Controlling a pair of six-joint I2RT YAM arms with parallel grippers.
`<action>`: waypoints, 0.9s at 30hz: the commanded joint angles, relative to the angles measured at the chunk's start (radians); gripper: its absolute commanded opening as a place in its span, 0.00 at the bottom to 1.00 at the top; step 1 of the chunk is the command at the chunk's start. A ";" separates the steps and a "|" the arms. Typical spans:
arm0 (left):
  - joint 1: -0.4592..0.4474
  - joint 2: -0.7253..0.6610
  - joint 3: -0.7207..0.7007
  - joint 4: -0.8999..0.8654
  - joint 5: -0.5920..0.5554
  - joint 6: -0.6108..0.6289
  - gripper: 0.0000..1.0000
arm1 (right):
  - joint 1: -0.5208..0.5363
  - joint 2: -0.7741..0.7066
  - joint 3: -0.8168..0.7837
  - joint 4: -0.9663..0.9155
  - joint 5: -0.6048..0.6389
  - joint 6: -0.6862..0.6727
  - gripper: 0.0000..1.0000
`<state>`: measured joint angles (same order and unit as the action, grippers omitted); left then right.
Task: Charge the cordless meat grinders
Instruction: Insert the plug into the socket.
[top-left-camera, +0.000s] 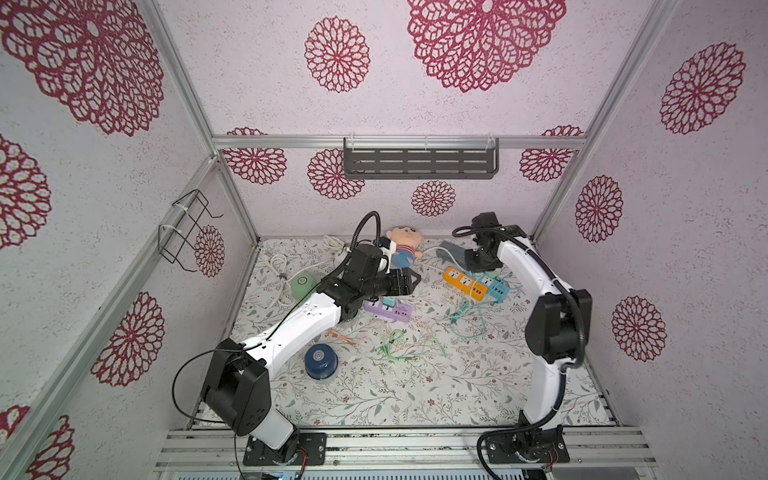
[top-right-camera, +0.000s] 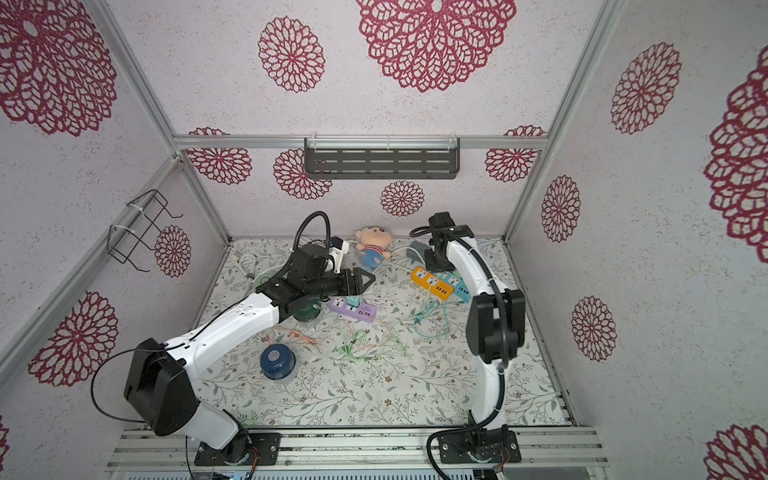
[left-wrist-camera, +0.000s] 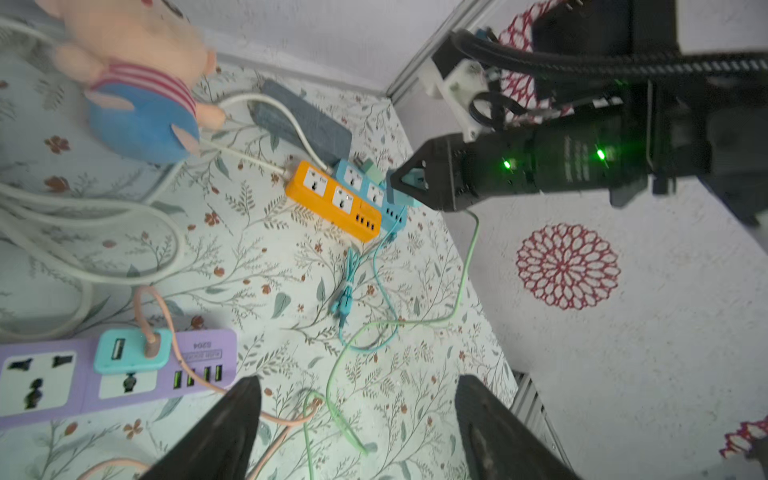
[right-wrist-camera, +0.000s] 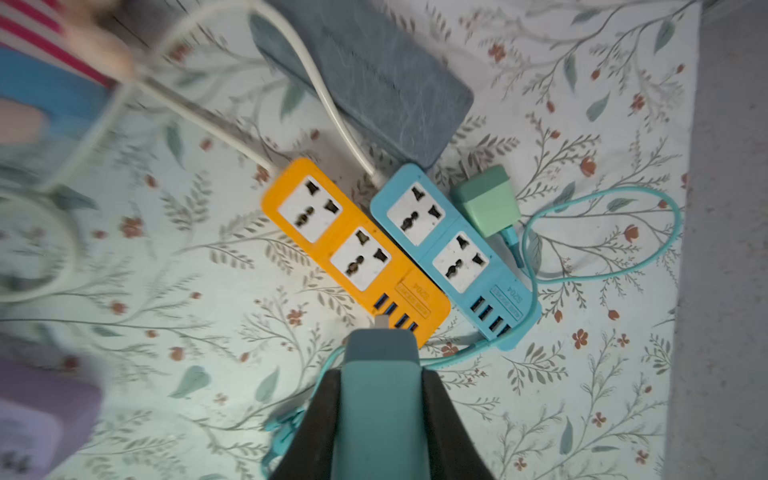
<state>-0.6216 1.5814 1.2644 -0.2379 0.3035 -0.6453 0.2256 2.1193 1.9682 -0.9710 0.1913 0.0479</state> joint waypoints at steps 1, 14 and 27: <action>-0.005 -0.028 -0.033 0.008 0.069 0.050 0.76 | 0.018 0.057 0.136 -0.133 0.100 -0.134 0.00; -0.005 -0.064 -0.152 0.122 0.166 -0.004 0.72 | 0.040 0.148 0.192 -0.040 0.151 -0.384 0.00; -0.005 -0.057 -0.154 0.123 0.201 -0.001 0.71 | -0.001 0.146 0.173 -0.032 0.012 -0.475 0.00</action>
<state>-0.6239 1.5463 1.1130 -0.1429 0.4862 -0.6552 0.2367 2.3150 2.1201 -0.9920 0.2424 -0.3931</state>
